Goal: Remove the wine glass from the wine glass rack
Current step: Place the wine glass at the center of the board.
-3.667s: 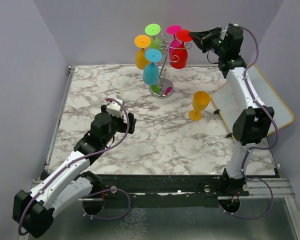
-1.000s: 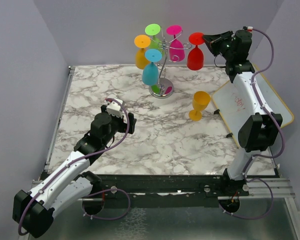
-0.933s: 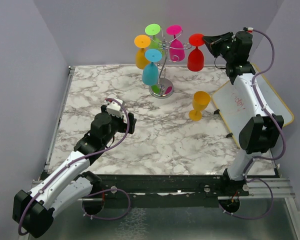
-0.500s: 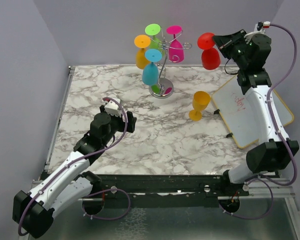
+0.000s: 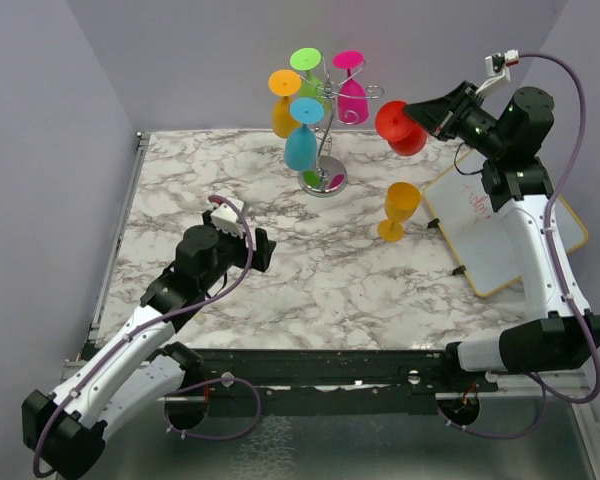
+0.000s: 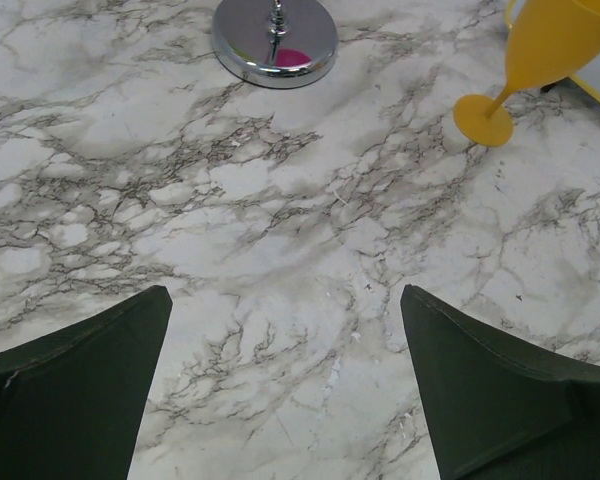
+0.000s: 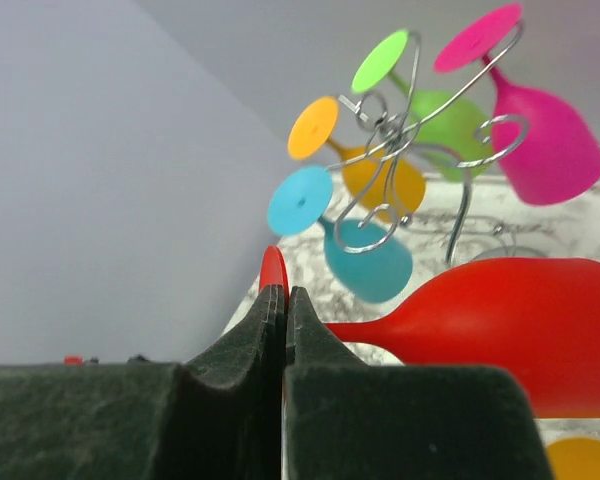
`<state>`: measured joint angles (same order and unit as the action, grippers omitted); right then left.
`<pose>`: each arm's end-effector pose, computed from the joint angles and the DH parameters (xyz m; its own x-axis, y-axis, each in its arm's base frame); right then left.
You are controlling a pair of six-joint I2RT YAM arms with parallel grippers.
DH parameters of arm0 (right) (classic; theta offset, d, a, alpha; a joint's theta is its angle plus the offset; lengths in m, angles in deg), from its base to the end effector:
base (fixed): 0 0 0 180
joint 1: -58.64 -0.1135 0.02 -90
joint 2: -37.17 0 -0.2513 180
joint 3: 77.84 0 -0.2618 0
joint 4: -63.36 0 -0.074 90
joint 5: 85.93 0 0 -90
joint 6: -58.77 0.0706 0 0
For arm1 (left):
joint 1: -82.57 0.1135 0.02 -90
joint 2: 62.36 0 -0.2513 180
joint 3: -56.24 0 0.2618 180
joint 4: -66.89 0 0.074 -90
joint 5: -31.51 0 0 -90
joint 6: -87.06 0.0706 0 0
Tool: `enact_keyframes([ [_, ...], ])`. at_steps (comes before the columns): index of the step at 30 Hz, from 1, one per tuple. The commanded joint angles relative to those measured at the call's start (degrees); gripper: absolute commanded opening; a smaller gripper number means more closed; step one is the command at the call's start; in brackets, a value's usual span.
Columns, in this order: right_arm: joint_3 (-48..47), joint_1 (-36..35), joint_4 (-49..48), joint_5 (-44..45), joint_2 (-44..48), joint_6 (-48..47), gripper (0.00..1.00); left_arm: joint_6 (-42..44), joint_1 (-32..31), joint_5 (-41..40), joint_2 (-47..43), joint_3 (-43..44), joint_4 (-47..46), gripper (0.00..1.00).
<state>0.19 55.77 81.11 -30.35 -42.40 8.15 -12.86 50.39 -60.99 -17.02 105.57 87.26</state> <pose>0.3459 0.0573 0.4711 -0.3206 0.5080 -0.7995 -0.5182 0.6124 0.5970 0.2075 -0.1269 0.2697 -0.3207 -0.0016 -0.9472 0.4481 0.8808 -0.1532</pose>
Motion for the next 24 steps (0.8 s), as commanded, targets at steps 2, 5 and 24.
enact_keyframes([
  [2, 0.1, 0.33, 7.19, -4.45, 5.17, -12.17, 0.01, 0.4, 0.37, 3.92, -3.52, -0.2, 4.19, 0.99],
  [5, -1.61, 0.33, 10.21, -2.83, 6.47, -16.39, 0.0, 0.18, 0.37, 6.03, -3.74, -1.06, 4.1, 0.99],
  [24, 5.2, -3.91, 0.97, -22.83, 11.14, -8.03, 0.01, -3.0, 0.37, 7.14, -6.68, -1.41, 4.44, 0.99],
])
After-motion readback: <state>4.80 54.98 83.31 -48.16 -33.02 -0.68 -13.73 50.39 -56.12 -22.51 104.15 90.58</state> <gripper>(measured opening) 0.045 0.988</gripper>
